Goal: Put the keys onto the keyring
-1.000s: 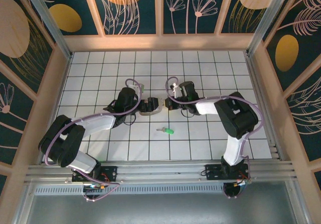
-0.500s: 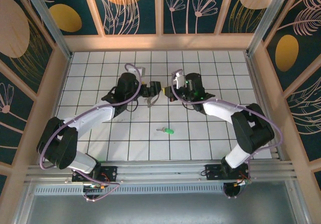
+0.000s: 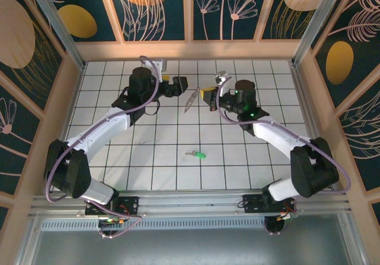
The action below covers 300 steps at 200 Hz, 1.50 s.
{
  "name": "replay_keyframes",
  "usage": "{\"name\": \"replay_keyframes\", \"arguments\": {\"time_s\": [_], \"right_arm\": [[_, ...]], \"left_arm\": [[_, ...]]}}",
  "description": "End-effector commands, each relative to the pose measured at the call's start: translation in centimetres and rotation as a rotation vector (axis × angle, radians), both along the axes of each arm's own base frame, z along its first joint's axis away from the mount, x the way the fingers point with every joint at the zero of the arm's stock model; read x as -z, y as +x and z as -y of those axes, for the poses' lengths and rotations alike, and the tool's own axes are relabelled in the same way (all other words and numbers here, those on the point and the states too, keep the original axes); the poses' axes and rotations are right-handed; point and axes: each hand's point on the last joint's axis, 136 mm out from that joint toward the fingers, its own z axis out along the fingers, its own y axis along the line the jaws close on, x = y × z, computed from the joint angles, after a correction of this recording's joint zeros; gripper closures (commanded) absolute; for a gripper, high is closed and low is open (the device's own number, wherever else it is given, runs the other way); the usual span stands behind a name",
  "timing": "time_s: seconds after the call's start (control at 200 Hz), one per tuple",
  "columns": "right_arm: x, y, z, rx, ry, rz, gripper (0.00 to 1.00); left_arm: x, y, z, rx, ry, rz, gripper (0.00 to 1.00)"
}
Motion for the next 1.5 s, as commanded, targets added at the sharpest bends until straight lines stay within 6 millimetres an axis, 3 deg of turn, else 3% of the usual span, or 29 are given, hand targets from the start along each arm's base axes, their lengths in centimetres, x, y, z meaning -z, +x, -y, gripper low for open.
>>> {"name": "replay_keyframes", "arguments": {"time_s": [0.0, 0.095, 0.435, 0.761, 0.996, 1.326, 1.496], "right_arm": [[-3.9, -0.8, 0.4, -0.042, 0.052, 0.162, 1.0], [-4.8, -1.0, 0.7, -0.073, 0.06, 0.182, 1.0], [-6.6, -2.4, 1.2, -0.239, 0.019, 0.205, 1.0], [-8.0, -3.8, 1.0, -0.359, 0.063, 0.209, 1.0], [-8.8, -4.2, 0.9, -0.379, 0.087, 0.212, 1.0], [-9.8, -4.4, 0.3, -0.397, 0.107, 0.213, 1.0], [-9.7, -4.7, -0.9, -0.419, 0.106, 0.205, 1.0]], "left_arm": [[-1.0, -0.3, 0.9, 0.07, -0.02, 0.024, 0.06], [-1.4, -0.7, 1.6, 0.12, -0.03, 0.036, 0.1], [-1.9, -1.8, 3.2, 0.26, -0.032, 0.087, 0.43], [-5.0, -3.8, 4.4, 0.387, -0.118, 0.166, 0.49], [-7.4, -6.1, 5.1, 0.515, -0.178, 0.216, 0.65], [-6.5, -6.5, 6.2, 0.593, -0.257, 0.172, 0.66], [-5.7, -6.8, 7.9, 0.644, -0.292, 0.14, 0.67]]}}
